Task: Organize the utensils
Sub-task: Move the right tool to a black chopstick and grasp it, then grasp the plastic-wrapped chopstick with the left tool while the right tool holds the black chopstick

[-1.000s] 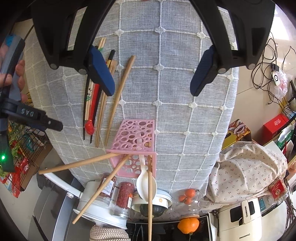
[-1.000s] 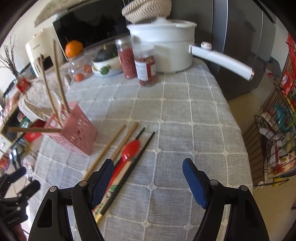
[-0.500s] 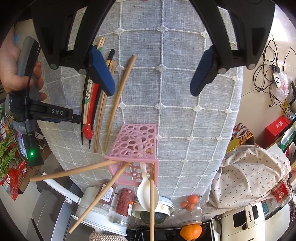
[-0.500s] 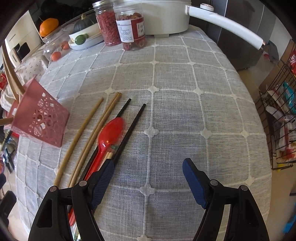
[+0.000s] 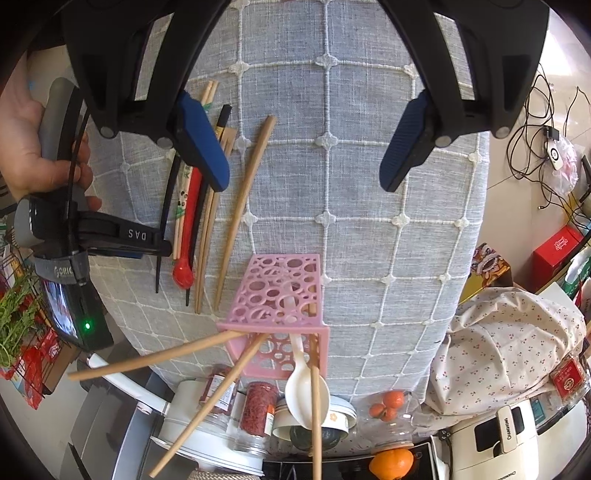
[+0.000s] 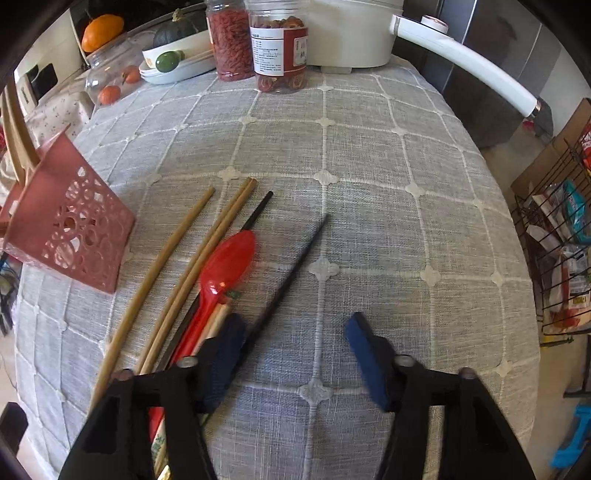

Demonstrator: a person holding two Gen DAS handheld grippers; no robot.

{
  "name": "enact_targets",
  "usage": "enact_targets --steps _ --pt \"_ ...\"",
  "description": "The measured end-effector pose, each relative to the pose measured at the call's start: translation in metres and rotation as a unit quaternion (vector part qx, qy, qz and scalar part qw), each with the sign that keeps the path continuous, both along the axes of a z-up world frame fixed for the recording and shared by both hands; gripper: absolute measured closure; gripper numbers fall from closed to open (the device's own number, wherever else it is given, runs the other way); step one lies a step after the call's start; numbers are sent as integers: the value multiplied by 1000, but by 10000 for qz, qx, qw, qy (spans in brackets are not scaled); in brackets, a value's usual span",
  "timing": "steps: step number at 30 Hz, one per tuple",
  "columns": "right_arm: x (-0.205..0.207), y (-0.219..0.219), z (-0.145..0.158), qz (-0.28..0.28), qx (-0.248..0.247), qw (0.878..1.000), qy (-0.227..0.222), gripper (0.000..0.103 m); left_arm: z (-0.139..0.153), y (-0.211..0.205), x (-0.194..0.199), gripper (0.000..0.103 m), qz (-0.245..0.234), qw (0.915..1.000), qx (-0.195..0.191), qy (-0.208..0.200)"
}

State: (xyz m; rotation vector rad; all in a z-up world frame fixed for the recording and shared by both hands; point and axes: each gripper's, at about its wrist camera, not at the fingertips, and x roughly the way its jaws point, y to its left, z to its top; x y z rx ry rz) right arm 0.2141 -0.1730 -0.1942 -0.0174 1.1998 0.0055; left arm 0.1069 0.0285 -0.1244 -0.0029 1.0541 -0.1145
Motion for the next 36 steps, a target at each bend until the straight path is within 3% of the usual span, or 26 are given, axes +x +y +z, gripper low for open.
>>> enact_targets --steps 2,8,15,17,19,24,32,36 --pt "-2 0 0 97 -89 9999 57 82 0 -3 -2 20 -80 10000 -24 5" --pt "-13 -24 3 51 252 9994 239 96 -2 -19 -8 20 -423 9991 -47 42" --pt "-34 -57 21 15 685 9975 185 97 -9 -56 -14 26 -1015 9947 -46 161" --pt "-43 -65 28 31 754 9971 125 97 -17 -73 -16 32 -1162 9928 -38 281" --pt "-50 -72 34 57 842 9964 83 97 -24 -87 -16 45 -1309 9906 -24 384" --pt "-66 -95 45 47 1015 9948 -11 97 -34 -120 -5 60 -1635 9857 223 350" --pt "-77 -119 45 66 1080 9941 -10 97 -48 -146 36 79 -1554 9848 682 371" --pt "-80 -126 47 59 1143 9934 -31 97 -53 -152 52 81 -1447 9855 757 470"
